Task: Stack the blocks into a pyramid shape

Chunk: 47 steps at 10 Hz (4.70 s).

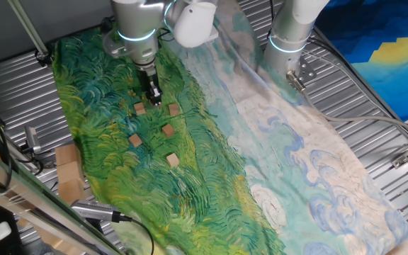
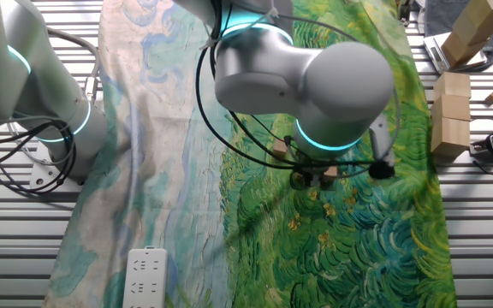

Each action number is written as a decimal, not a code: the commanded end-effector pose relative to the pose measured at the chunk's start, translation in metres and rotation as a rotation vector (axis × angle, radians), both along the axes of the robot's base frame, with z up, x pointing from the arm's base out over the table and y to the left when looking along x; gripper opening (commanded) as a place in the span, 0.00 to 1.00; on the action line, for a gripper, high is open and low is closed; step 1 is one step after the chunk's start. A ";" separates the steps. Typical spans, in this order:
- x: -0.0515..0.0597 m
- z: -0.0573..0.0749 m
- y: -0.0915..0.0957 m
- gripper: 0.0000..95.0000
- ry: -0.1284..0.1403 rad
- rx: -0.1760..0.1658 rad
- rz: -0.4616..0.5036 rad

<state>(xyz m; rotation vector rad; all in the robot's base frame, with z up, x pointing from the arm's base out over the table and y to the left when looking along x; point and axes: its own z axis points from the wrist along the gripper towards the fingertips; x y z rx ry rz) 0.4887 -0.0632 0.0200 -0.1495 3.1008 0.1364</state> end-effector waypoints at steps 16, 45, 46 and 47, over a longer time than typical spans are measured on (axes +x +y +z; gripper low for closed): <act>0.026 0.038 -0.003 0.00 0.023 -0.002 -0.025; 0.061 0.016 -0.031 0.00 0.028 0.055 -0.096; 0.058 0.015 -0.031 0.00 0.028 0.054 -0.089; 0.057 0.014 -0.031 0.00 0.028 0.054 -0.090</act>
